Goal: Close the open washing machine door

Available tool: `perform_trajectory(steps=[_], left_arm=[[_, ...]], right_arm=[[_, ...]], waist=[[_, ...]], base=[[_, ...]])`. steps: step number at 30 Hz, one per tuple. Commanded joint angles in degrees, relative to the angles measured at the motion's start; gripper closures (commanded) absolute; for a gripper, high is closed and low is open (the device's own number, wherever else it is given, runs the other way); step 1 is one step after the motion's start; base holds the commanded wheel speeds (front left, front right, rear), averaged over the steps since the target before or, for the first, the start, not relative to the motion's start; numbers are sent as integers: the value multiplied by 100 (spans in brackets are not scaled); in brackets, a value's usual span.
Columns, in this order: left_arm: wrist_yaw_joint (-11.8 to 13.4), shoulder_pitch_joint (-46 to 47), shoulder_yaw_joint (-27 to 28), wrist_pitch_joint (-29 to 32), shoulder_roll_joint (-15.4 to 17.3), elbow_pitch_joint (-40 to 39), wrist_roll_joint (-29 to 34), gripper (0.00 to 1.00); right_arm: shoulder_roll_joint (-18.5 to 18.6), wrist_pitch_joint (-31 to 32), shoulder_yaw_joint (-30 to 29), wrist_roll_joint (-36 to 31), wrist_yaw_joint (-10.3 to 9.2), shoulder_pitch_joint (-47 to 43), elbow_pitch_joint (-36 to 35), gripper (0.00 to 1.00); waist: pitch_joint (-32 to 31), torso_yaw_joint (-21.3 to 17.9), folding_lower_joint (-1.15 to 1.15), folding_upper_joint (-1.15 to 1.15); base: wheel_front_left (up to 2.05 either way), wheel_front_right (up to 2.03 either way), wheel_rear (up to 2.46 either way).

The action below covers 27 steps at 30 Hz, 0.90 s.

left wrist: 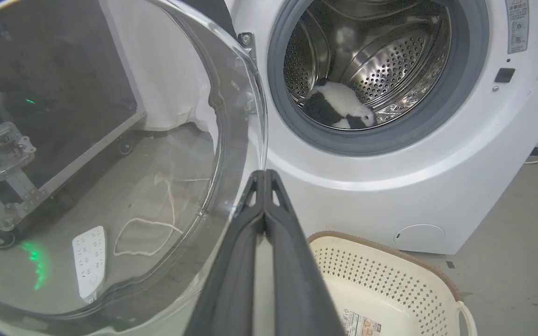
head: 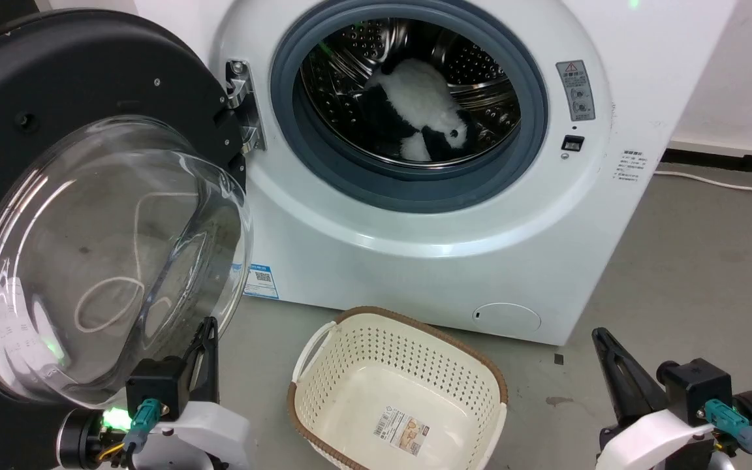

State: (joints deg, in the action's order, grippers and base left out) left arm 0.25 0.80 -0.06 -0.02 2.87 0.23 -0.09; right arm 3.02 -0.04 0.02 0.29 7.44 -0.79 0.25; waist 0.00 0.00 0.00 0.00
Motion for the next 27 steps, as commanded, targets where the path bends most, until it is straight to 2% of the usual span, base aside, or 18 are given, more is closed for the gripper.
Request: perform_trajectory(steps=[1,2,3,27], left_arm=[[-25,-80,6,2,0,-23,9,100],[-25,-80,6,2,0,-23,9,100],[0,0,2,0,0,0,0,0],[12,-33,-206,-305,0,107,-327,0]], right_arm=[[-14,4,-2,-29,5,79,-25,100],[-14,4,-2,-29,5,79,-25,100],[0,0,2,0,0,0,0,0],[-3,-304,35,429,1,-135,128,0]], waist=[[0,0,0,0],[0,0,0,0],[0,0,0,0],[2,-8,0,0]], base=[[0,0,0],[0,0,0],[0,0,0],[0,0,0]])
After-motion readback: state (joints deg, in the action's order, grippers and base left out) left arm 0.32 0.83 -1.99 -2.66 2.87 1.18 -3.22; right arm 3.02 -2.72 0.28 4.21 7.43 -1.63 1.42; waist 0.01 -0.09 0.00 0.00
